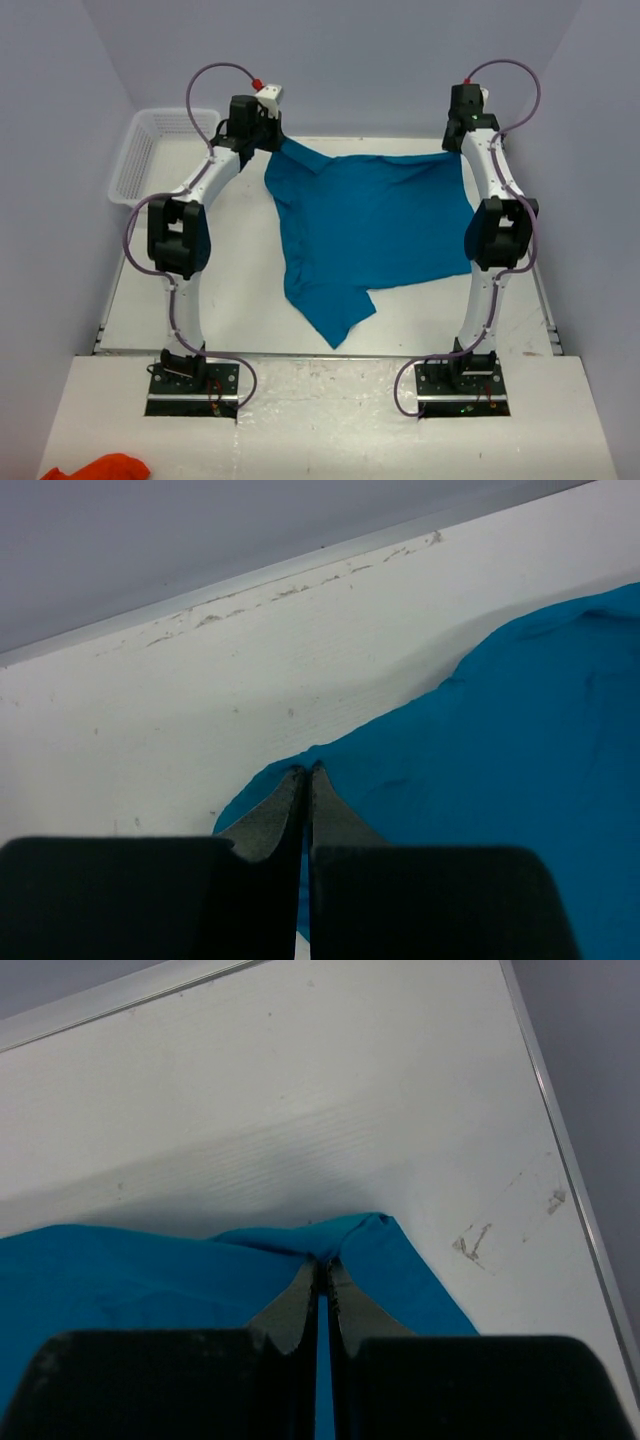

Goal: Fold and stack the t-shirts
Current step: Flatten out the tshirt

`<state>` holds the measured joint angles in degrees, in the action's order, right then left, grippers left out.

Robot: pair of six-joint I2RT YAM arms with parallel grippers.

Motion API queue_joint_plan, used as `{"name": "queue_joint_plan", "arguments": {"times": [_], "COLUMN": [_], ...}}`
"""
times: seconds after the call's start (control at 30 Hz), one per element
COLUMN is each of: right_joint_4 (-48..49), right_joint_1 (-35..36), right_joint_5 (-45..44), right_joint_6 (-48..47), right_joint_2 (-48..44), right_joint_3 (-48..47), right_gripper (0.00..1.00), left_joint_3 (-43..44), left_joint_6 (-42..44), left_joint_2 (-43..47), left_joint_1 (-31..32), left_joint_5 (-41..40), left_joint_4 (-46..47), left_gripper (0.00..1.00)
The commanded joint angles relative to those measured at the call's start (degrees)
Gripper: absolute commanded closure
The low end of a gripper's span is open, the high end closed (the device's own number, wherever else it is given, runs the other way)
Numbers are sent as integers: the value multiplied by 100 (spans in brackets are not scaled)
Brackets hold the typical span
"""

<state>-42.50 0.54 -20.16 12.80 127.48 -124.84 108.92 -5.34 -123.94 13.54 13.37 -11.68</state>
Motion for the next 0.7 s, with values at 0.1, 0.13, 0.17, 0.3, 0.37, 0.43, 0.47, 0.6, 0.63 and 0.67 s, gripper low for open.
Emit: {"name": "queue_joint_plan", "arguments": {"times": [0.1,0.13,0.17,0.3,0.37,0.43,0.47,0.6,0.63,0.67], "right_joint_4": [-100,-170,-293,-478,-618,-759,-908,-1418,-1488,-1628], "right_joint_1": [219,245,306,473,640,789,956,1203,1221,1230], "right_joint_5": [30,30,-14,-154,-268,-417,-566,-875,-954,-1015], "right_joint_6": [-154,-233,-269,-322,-331,-383,-409,-436,-436,-436], "right_joint_2": [-1900,-2111,-2557,-3830,-4343,-4994,-5188,-5856,-5979,-6015], "right_joint_3": [47,12,-14,256,415,434,399,-5,-75,-206], "right_gripper": [100,100,100,100,100,100,100,100,100,100], "left_joint_3": [321,496,907,1842,2227,2483,2606,2669,2721,2731], "left_joint_6": [-10,-45,-54,-133,-195,-300,-327,-240,-248,-248], "left_joint_2": [1854,1978,2214,2874,3313,3743,3902,4650,4764,4791], "left_joint_1": [254,254,254,272,272,263,263,254,254,254], "left_joint_5": [157,166,219,403,543,684,763,563,431,334], "left_joint_4": [-79,-367,-544,-1414,-1608,-1890,-1925,-2196,-2285,-2338], "left_gripper": [100,100,100,100,100,100,100,100,100,100]}}
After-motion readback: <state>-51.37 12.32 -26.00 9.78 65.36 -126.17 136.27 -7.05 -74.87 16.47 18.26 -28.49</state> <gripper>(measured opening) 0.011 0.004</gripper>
